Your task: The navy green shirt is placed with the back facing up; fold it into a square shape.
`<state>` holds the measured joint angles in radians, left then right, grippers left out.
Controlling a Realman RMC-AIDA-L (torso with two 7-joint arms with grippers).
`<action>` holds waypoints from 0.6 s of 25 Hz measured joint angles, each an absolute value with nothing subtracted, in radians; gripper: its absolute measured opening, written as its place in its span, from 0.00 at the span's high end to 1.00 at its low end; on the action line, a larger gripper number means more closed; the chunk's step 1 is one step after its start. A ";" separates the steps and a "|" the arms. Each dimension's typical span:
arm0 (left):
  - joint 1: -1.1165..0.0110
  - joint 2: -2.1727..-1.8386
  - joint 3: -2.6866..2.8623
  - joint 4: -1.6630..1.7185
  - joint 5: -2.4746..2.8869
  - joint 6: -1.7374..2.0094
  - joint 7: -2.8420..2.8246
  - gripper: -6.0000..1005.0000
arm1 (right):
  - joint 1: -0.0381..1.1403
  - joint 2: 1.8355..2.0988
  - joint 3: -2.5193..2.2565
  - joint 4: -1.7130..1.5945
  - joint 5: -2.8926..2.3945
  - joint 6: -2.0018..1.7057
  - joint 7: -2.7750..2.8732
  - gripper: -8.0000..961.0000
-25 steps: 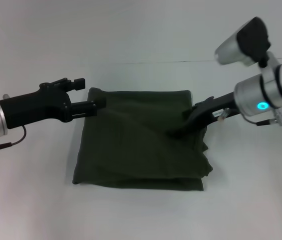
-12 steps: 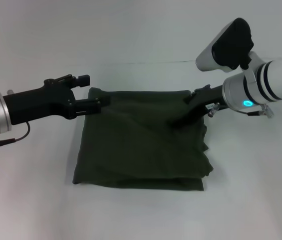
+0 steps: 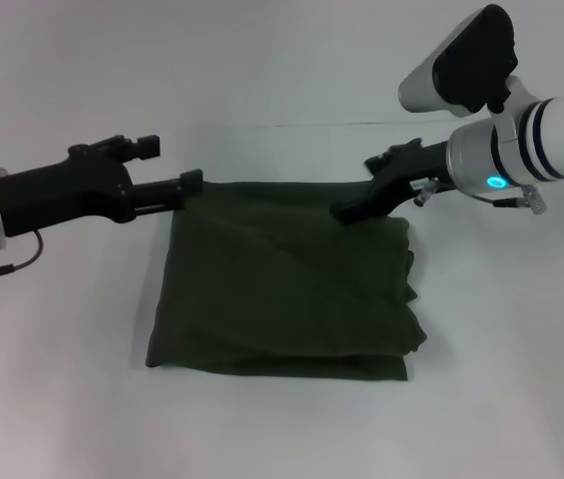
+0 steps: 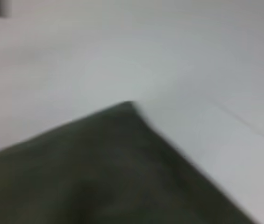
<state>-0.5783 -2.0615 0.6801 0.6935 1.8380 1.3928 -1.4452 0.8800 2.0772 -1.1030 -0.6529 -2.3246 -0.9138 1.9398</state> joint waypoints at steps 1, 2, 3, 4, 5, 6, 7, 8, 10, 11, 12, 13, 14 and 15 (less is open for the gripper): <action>-0.578 -2.060 0.672 0.693 1.840 1.393 -1.445 0.09 | 0.876 2.074 -1.102 -0.668 -2.308 -0.973 1.925 0.05; -0.578 -2.059 0.663 0.694 1.843 1.393 -1.446 0.09 | 0.872 2.070 -1.101 -0.682 -2.296 -1.024 1.909 0.05; -0.578 -2.058 0.654 0.695 1.848 1.393 -1.446 0.09 | 0.869 2.068 -1.100 -0.692 -2.286 -1.072 1.893 0.05; -0.578 -2.056 0.643 0.699 1.854 1.394 -1.446 0.09 | 0.867 2.067 -1.100 -0.697 -2.281 -1.107 1.878 0.05; -0.576 -2.054 0.631 0.703 1.860 1.395 -1.446 0.09 | 0.866 2.068 -1.099 -0.699 -2.277 -1.136 1.857 0.05; -0.575 -2.053 0.624 0.705 1.862 1.396 -1.446 0.09 | 0.865 2.071 -1.100 -0.699 -2.275 -1.160 1.837 0.05; -0.573 -2.052 0.612 0.710 1.864 1.397 -1.447 0.09 | 0.865 2.074 -1.102 -0.699 -2.277 -1.165 1.824 0.05; -0.572 -2.052 0.603 0.713 1.864 1.398 -1.448 0.09 | 0.865 2.078 -1.106 -0.696 -2.284 -1.169 1.811 0.05; -0.571 -2.051 0.590 0.717 1.864 1.400 -1.449 0.09 | 0.867 2.084 -1.119 -0.690 -2.308 -1.167 1.801 0.05; -0.571 -2.050 0.586 0.718 1.864 1.401 -1.450 0.09 | 0.870 2.087 -1.133 -0.685 -2.326 -1.163 1.799 0.05; -0.571 -2.050 0.584 0.718 1.864 1.401 -1.450 0.09 | 0.872 2.088 -1.149 -0.680 -2.338 -1.159 1.801 0.05; -0.571 -2.050 0.584 0.718 1.864 1.402 -1.450 0.10 | 0.874 2.089 -1.167 -0.675 -2.351 -1.149 1.807 0.05; -0.570 -2.050 0.584 0.718 1.864 1.402 -1.450 0.10 | 0.874 2.089 -1.182 -0.671 -2.363 -1.138 1.812 0.05; -0.571 -2.050 0.585 0.718 1.864 1.402 -1.450 0.10 | 0.874 2.090 -1.192 -0.669 -2.376 -1.124 1.819 0.05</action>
<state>-0.5706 -2.0499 0.5849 0.7179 1.8641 1.4017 -1.4497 0.8741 2.0895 -1.1925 -0.6688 -2.3759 -1.1237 1.8192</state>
